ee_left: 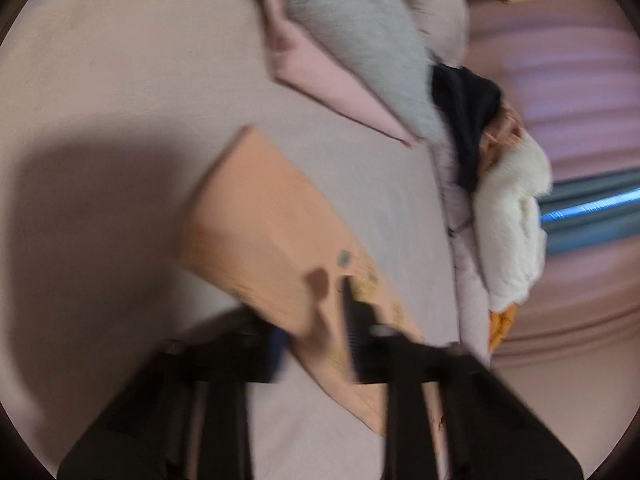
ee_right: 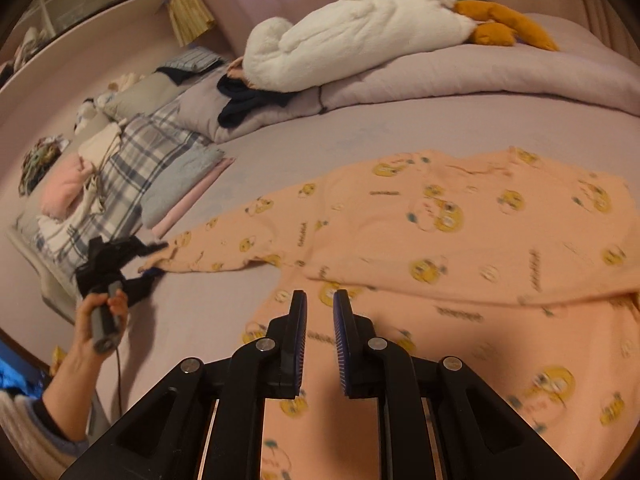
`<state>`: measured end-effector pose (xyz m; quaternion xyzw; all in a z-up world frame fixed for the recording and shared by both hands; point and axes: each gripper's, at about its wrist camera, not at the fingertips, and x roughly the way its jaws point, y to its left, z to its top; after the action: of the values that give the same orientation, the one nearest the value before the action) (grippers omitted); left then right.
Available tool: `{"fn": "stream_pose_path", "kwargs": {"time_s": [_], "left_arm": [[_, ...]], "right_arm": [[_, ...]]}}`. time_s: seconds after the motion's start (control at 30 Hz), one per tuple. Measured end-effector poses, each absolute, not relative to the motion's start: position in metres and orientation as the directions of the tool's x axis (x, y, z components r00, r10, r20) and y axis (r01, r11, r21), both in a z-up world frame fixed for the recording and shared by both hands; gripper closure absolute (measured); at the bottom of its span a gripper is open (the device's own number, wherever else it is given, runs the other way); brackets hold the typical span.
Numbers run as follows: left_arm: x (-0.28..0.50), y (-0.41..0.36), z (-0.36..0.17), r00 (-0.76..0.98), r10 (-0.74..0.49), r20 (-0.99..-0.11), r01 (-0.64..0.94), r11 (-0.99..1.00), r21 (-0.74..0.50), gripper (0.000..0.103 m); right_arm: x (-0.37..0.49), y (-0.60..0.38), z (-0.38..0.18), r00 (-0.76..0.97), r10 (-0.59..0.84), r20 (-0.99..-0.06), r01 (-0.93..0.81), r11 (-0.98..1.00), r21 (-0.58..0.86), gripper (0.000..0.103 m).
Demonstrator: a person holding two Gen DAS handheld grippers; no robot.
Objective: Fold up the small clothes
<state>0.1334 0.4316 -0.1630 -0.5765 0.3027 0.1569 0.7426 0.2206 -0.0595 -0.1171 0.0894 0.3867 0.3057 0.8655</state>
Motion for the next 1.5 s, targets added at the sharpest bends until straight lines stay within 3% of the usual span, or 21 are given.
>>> {"fn": "stream_pose_path", "kwargs": {"time_s": [0.13,0.23,0.33,0.53,0.73,1.07,1.27,1.33,1.4,1.5], "left_arm": [[0.128,0.439,-0.173,0.788,-0.107,-0.607,-0.580,0.205,-0.789,0.099],[0.139,0.428,-0.151,0.739,-0.064,-0.670,-0.613,0.347,-0.710,0.100],[0.143,0.410,-0.121,0.733,-0.015,-0.680,-0.598,0.464,-0.654,0.100],[0.164,0.337,-0.047,0.786,-0.004,-0.618,-0.437,0.703,-0.561,0.100],[0.205,0.217,0.000,0.804,-0.108,-0.585,-0.202,0.875,-0.439,0.100],[0.229,0.032,-0.012,0.721,-0.276,-0.635,0.083,0.945,-0.316,0.100],[0.237,-0.059,-0.063,0.597,-0.310,-0.740,0.214,0.950,-0.226,0.097],[0.239,-0.073,-0.078,0.551,-0.317,-0.772,0.234,0.947,-0.222,0.082],[0.234,-0.080,-0.088,0.513,-0.353,-0.783,0.268,0.932,-0.245,0.045],[0.222,-0.083,-0.085,0.497,-0.421,-0.759,0.345,0.898,-0.272,0.026]], "right_arm": [[0.210,-0.084,-0.120,0.532,0.587,-0.610,-0.408,0.809,0.423,0.088],[0.206,-0.098,-0.120,0.546,0.564,-0.620,-0.374,0.826,0.422,0.088],[0.200,-0.117,-0.122,0.563,0.547,-0.620,-0.343,0.837,0.427,0.088],[0.193,-0.142,-0.124,0.588,0.541,-0.602,-0.290,0.835,0.467,0.088],[0.182,-0.167,-0.122,0.625,0.546,-0.557,-0.277,0.823,0.496,0.088],[0.167,-0.220,-0.134,0.674,0.517,-0.528,-0.190,0.812,0.552,0.088],[0.163,-0.248,-0.144,0.692,0.495,-0.526,-0.119,0.796,0.593,0.088],[0.162,-0.253,-0.147,0.693,0.493,-0.526,-0.105,0.791,0.603,0.088],[0.161,-0.256,-0.148,0.693,0.492,-0.527,-0.096,0.787,0.609,0.088],[0.160,-0.262,-0.150,0.694,0.496,-0.522,-0.088,0.777,0.623,0.083]]}}
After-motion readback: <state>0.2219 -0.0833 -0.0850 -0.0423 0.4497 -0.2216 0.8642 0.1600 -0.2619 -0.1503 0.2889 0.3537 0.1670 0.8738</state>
